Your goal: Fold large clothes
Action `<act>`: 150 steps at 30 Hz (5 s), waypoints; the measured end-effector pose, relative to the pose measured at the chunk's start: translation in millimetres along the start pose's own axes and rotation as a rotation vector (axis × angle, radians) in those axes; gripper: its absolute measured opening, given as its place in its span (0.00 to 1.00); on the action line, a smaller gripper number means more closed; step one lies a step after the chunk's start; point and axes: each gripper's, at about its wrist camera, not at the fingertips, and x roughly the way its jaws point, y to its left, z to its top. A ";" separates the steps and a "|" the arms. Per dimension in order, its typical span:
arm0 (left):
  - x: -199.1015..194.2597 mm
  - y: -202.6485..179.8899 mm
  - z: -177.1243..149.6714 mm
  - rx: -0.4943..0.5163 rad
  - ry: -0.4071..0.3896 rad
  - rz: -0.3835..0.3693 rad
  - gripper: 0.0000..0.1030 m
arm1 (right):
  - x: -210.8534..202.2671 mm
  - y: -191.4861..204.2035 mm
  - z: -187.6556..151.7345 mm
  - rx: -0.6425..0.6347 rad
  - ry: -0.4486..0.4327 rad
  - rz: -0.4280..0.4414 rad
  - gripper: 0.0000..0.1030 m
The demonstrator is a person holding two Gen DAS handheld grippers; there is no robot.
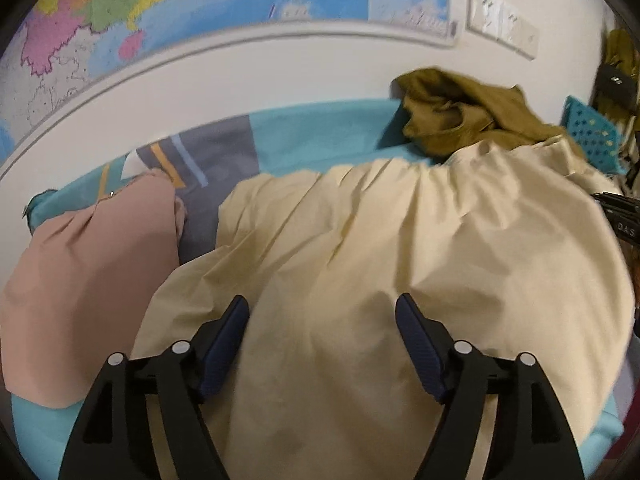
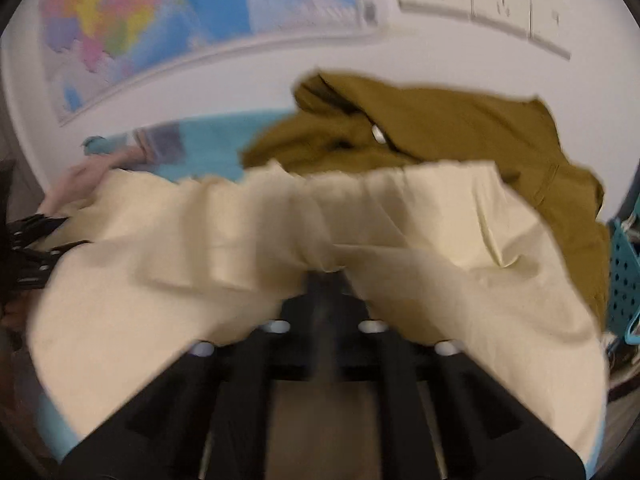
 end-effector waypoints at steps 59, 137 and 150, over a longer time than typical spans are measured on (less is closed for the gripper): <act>-40.1 14.9 -33.5 -0.013 -0.101 0.082 0.78 | -127.5 -84.6 -63.4 0.219 -0.194 0.071 0.42; -87.8 26.4 -140.8 -0.302 0.012 -0.187 0.83 | -25.1 232.6 -99.6 -0.829 -0.077 0.073 0.68; -49.5 25.3 -102.1 -0.506 -0.072 -0.610 0.89 | -38.5 216.5 -67.9 -0.595 -0.055 0.215 0.53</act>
